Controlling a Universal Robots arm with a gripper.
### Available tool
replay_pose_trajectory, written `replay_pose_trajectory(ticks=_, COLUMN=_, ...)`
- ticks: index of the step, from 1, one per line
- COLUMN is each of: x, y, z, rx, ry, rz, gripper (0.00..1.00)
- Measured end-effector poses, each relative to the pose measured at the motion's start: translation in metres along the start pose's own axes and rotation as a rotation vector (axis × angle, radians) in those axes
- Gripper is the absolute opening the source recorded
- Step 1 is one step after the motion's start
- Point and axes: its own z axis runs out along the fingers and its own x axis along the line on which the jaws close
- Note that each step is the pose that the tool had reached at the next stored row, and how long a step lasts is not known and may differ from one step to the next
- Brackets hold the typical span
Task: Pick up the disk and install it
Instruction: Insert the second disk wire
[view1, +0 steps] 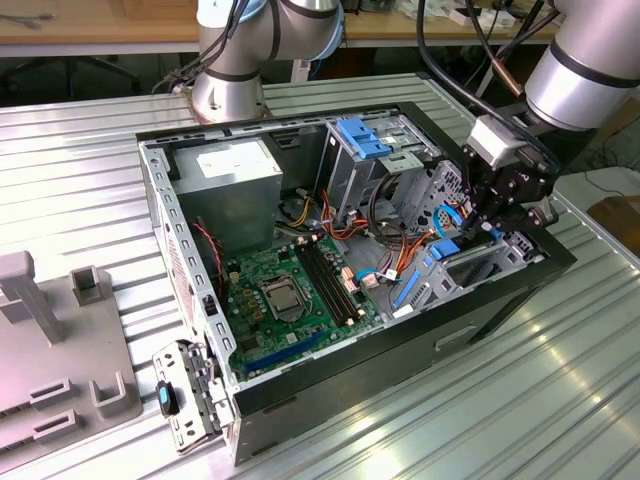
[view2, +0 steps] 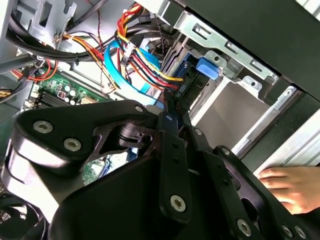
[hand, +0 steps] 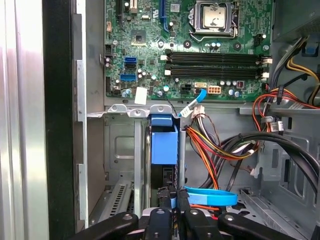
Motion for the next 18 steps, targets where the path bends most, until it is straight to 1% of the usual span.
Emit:
replay_pose_trajectory(ticks=6, x=0.0002, y=0.0002, z=0.0038, rx=0.0000, ry=-0.0007, rz=0.000, gripper=0.16)
replay_pose_trajectory(ticks=10, x=0.0001, y=0.0003, z=0.0042, rx=0.0001, ry=-0.0013, rz=0.000, gripper=0.16)
replay_pose_trajectory(ticks=12, x=0.0001, y=0.0002, z=0.0049, rx=0.0002, ry=-0.0028, rz=0.000, gripper=0.18)
replay_pose_trajectory(ticks=13, x=0.0002, y=0.0001, z=0.0046, rx=0.0001, ry=-0.0030, rz=0.000, gripper=0.24)
replay_pose_trajectory(ticks=14, x=0.0001, y=-0.0002, z=0.0037, rx=0.0001, ry=-0.0044, rz=0.000, gripper=0.24)
replay_pose_trajectory(ticks=16, x=0.0001, y=-0.0006, z=0.0017, rx=0.0002, ry=-0.0045, rz=0.000, gripper=0.24)
replay_pose_trajectory(ticks=18, x=-0.0001, y=-0.0014, z=-0.0042, rx=0.0001, ry=-0.0041, rz=0.000, gripper=0.24)
